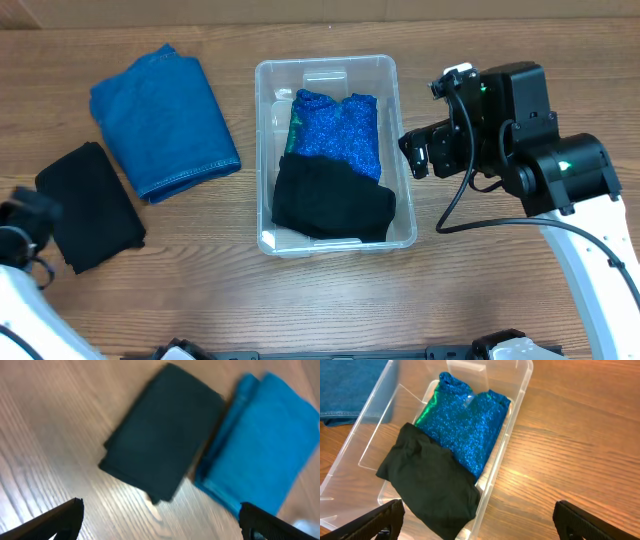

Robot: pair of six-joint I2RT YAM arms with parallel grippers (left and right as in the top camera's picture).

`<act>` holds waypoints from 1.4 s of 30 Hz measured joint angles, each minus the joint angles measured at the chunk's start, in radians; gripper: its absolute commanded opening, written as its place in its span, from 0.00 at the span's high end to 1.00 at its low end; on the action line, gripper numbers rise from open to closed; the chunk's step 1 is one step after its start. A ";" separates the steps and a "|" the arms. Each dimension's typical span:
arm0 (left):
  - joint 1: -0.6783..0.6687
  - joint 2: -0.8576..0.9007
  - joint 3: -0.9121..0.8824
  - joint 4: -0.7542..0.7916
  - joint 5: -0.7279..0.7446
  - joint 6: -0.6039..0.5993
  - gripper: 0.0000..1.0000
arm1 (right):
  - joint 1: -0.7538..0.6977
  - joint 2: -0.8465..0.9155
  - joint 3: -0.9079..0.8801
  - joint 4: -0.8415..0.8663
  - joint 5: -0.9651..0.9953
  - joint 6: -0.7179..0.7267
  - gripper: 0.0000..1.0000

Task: Pack container
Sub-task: 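Reach the left gripper to the black cloth on the left, then lift the left black cloth and lay it into the bin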

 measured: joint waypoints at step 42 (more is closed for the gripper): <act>-0.983 -0.061 0.011 0.359 0.280 -0.005 0.96 | -0.120 0.000 -0.008 -0.026 0.134 0.170 0.00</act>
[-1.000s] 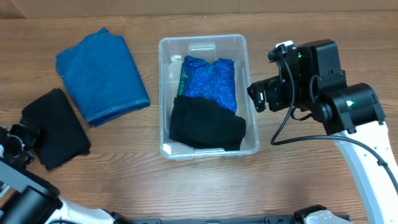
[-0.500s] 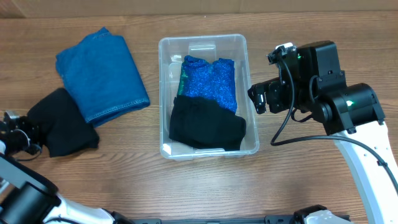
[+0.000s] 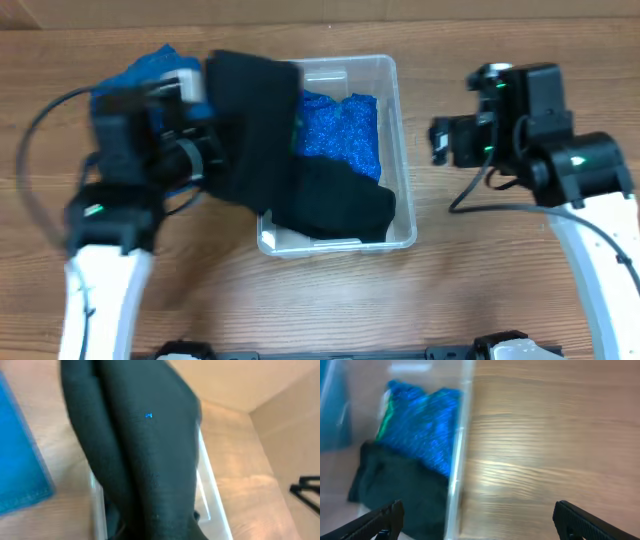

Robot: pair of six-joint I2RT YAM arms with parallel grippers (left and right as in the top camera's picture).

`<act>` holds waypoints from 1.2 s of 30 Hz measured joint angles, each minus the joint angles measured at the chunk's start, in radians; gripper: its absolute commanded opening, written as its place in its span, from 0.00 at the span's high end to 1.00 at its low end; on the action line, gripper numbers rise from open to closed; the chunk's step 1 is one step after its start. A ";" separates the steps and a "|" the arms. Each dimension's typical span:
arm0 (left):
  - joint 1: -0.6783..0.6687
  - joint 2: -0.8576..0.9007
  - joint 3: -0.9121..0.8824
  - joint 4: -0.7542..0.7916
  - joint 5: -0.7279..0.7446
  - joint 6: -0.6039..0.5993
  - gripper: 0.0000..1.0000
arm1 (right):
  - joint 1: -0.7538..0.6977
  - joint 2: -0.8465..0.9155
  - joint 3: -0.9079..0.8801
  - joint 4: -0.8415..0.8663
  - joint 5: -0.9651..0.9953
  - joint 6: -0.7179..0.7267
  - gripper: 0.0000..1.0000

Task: Pack container
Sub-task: 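Lift the left black cloth and lay it into the bin, then press the black cloth down in the bin and withdraw left gripper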

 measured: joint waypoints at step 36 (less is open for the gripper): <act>-0.061 0.399 0.008 0.267 -0.085 -0.267 0.02 | -0.215 -0.002 -0.002 -0.020 -0.039 0.069 0.00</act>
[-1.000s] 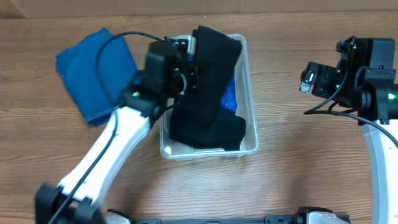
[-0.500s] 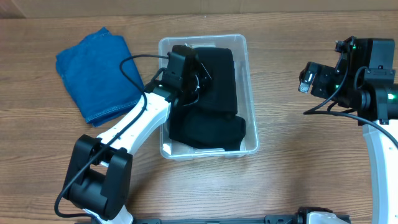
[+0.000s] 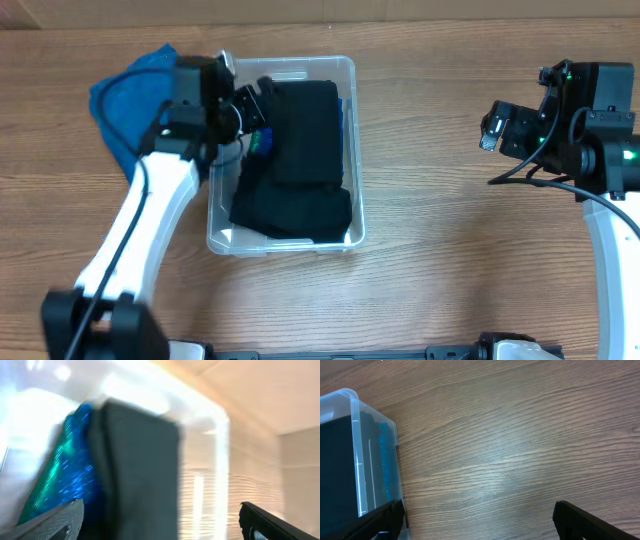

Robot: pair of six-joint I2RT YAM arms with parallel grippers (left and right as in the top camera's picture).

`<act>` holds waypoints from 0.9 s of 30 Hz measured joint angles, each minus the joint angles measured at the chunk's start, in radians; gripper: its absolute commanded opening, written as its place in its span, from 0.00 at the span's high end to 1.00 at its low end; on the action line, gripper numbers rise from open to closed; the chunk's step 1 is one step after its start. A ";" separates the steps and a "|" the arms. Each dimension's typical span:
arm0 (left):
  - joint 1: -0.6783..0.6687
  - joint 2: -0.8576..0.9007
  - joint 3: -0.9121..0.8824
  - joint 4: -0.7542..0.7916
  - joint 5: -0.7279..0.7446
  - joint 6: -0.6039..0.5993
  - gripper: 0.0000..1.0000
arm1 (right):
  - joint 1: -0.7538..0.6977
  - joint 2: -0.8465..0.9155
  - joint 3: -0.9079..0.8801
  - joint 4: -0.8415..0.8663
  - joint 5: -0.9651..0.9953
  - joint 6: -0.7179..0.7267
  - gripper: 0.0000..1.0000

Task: Pack container
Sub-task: 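Press the black cloth down in the bin and withdraw left gripper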

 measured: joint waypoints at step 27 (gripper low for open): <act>-0.158 0.080 0.317 -0.563 -0.443 0.274 0.43 | 0.000 0.000 -0.001 -0.008 0.000 0.002 0.00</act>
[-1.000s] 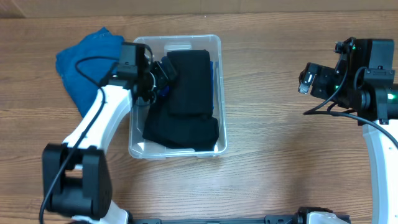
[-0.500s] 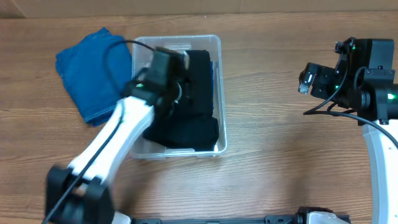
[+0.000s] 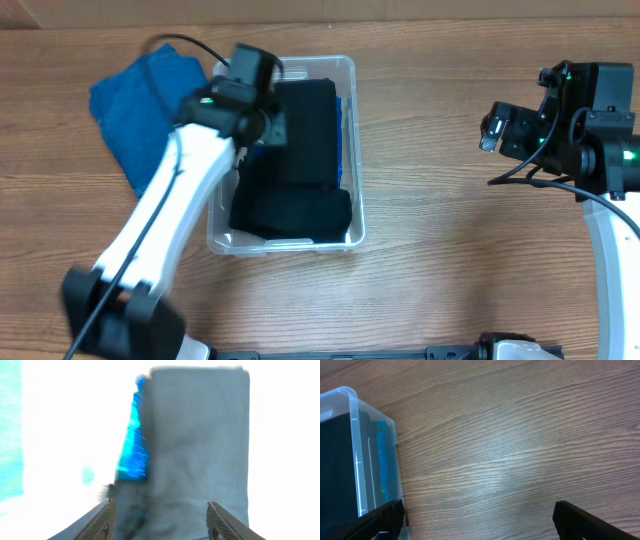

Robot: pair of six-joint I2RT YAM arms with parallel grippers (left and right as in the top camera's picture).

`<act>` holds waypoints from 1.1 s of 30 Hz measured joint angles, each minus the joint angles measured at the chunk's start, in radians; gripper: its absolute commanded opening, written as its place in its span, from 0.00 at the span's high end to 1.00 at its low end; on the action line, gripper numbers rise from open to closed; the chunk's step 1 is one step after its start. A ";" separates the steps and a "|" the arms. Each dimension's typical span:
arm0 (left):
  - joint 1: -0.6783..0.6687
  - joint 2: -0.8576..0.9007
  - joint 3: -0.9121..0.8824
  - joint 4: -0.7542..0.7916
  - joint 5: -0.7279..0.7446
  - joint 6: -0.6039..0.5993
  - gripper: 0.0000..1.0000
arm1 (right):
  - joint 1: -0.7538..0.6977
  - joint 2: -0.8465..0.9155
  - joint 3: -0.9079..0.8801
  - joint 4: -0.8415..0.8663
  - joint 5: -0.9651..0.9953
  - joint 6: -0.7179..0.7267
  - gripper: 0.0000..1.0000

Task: Pack container
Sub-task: 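Press the black cloth down in the bin and withdraw left gripper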

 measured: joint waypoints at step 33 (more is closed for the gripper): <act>0.228 0.114 -0.092 -0.013 0.223 0.223 0.56 | 0.000 0.000 0.000 -0.001 0.000 0.001 0.00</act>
